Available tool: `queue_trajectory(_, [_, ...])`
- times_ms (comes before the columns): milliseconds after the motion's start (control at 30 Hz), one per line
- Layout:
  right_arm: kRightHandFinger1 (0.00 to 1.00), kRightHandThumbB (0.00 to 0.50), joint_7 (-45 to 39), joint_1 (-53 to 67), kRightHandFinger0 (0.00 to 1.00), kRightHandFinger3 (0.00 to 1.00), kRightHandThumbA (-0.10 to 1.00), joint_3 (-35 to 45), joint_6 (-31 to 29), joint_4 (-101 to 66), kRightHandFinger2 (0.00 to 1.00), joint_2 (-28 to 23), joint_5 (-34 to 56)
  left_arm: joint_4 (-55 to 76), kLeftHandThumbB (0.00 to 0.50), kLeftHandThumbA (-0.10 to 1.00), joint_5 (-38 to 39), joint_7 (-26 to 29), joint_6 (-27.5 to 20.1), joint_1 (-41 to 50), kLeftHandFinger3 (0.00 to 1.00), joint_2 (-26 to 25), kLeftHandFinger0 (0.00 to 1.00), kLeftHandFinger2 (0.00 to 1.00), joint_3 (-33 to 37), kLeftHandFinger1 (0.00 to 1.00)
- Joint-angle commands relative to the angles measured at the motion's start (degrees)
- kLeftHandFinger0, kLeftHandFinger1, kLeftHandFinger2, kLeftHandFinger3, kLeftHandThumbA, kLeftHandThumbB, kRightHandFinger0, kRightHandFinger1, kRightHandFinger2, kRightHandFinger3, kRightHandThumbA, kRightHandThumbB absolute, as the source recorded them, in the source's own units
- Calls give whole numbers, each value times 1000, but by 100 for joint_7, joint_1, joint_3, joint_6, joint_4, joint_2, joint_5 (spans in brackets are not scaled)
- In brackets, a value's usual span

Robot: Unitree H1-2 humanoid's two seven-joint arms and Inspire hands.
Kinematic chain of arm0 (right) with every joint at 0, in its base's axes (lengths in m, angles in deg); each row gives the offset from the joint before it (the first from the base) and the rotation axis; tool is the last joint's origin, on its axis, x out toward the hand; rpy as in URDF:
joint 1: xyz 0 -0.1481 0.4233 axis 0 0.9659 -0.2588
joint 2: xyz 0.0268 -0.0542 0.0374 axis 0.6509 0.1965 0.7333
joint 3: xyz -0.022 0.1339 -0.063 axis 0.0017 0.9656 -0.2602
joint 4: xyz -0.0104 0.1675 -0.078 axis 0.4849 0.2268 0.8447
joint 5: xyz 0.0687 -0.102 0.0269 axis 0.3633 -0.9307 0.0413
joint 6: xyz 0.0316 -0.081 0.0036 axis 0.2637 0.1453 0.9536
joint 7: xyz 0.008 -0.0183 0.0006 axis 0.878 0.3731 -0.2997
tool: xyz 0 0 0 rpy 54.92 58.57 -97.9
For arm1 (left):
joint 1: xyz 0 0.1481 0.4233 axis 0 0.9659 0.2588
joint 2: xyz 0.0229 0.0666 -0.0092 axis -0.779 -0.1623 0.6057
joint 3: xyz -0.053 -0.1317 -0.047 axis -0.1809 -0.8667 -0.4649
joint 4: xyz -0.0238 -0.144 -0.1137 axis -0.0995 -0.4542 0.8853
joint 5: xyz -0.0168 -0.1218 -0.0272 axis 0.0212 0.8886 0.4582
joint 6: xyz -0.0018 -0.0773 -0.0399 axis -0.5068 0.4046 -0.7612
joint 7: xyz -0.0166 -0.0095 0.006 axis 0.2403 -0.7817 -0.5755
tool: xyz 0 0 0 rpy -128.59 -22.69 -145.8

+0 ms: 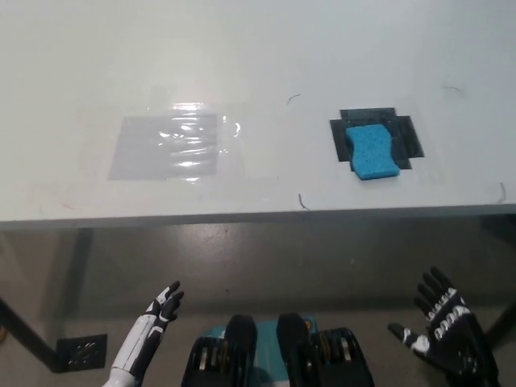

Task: A soft sponge is kept on the balc marked spot on the table infront of the robot and it uses its right hand fist to press down on it and drrags it across the table in a back and forth manner twice to clean it

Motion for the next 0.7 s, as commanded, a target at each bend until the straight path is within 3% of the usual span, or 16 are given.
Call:
queue_trajectory(0, [1000,164,-351,-303,1000,1000,1000,152,329,-25,1000,-57,319,128,111,1000,88,-37,-176,-262,1000,-50,1000,1000,-42,1000])
queue_trajectory(267, [1000,150,-459,-408,1000,1000,1000,247,370,-48,1000,-102,220,195,156,1000,-8,17,-33,-403,1000,-31,1000,1000,-54,1000])
queue_trajectory(667, [1000,146,-532,-467,1000,1000,1000,298,445,-9,1000,-107,129,221,120,1000,2,-32,-16,-504,1000,-61,1000,1000,-46,1000])
